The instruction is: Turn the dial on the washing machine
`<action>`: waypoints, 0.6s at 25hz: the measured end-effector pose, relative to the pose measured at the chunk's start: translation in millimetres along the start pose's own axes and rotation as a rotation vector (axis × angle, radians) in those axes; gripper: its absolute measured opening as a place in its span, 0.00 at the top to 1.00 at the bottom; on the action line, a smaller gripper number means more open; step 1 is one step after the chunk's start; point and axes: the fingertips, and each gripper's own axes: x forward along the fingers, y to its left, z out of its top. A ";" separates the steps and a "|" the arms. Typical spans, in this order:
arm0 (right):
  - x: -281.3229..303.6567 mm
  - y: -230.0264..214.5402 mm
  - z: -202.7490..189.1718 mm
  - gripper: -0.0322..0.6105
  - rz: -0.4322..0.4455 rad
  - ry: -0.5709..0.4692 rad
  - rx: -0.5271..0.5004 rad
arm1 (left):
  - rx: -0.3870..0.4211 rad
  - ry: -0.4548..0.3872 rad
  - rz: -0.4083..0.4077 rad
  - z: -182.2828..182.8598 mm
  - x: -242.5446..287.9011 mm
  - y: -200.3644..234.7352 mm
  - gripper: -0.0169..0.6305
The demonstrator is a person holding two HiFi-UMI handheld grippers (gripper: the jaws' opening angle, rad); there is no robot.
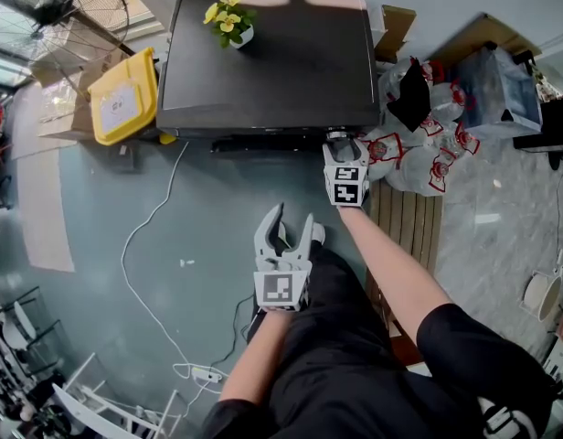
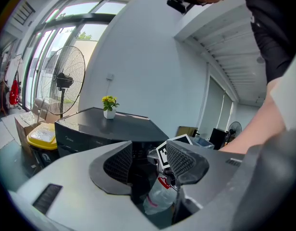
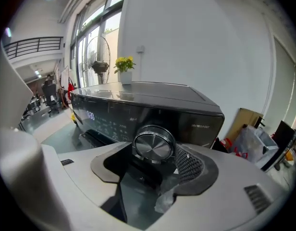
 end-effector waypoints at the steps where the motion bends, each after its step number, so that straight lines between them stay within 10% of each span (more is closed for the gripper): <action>1: 0.1 -1.2 0.7 0.57 -0.010 -0.004 0.003 | -0.002 0.002 0.001 -0.3 0.1 0.2 0.67; 15: 6.4 -1.2 3.4 0.57 -0.055 -0.020 -0.006 | 0.002 0.025 0.006 -10.9 1.1 10.6 0.67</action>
